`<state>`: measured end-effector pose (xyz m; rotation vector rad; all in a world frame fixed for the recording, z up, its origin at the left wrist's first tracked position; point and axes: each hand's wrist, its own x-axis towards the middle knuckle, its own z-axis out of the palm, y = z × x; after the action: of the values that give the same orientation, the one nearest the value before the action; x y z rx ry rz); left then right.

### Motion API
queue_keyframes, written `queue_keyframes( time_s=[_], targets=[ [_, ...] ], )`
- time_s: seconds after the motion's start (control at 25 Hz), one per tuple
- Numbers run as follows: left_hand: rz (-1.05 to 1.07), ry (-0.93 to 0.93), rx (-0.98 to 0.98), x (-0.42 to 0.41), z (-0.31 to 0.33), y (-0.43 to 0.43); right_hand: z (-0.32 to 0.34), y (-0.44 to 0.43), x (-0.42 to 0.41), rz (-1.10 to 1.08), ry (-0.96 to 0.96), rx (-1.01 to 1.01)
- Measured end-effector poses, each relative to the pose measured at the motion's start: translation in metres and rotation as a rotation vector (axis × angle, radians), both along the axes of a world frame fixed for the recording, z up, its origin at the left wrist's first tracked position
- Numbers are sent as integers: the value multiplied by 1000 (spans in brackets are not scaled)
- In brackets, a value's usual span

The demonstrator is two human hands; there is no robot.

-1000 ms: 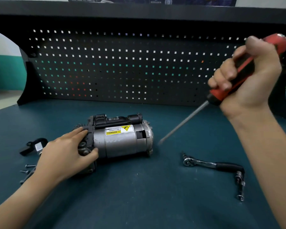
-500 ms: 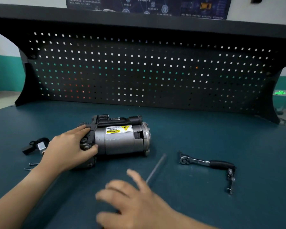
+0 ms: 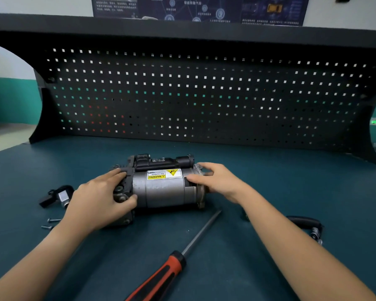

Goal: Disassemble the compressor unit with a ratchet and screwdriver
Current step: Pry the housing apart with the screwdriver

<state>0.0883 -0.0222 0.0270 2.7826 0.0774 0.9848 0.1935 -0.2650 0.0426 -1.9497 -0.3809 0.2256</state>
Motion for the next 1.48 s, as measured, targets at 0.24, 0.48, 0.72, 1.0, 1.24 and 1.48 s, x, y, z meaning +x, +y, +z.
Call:
queue_keyframes(
  time_s=[0.24,0.48,0.72,1.0,1.24,1.48],
  targets=[
    [13,-8,4,-1,1,-2,12,-8,7,172,47,-54],
    [31,-3,2,0,1,-1,17,-12,15,238,35,-99],
    [29,0,5,1,0,0,17,-17,26,260,108,-52],
    [59,-37,21,0,1,-6,3,-17,24,187,137,84],
    [72,-44,2,1,-1,-5,-14,-23,10,120,25,282],
    [63,-54,-21,-1,1,-12,6,-51,4,200,281,788]
  ],
)
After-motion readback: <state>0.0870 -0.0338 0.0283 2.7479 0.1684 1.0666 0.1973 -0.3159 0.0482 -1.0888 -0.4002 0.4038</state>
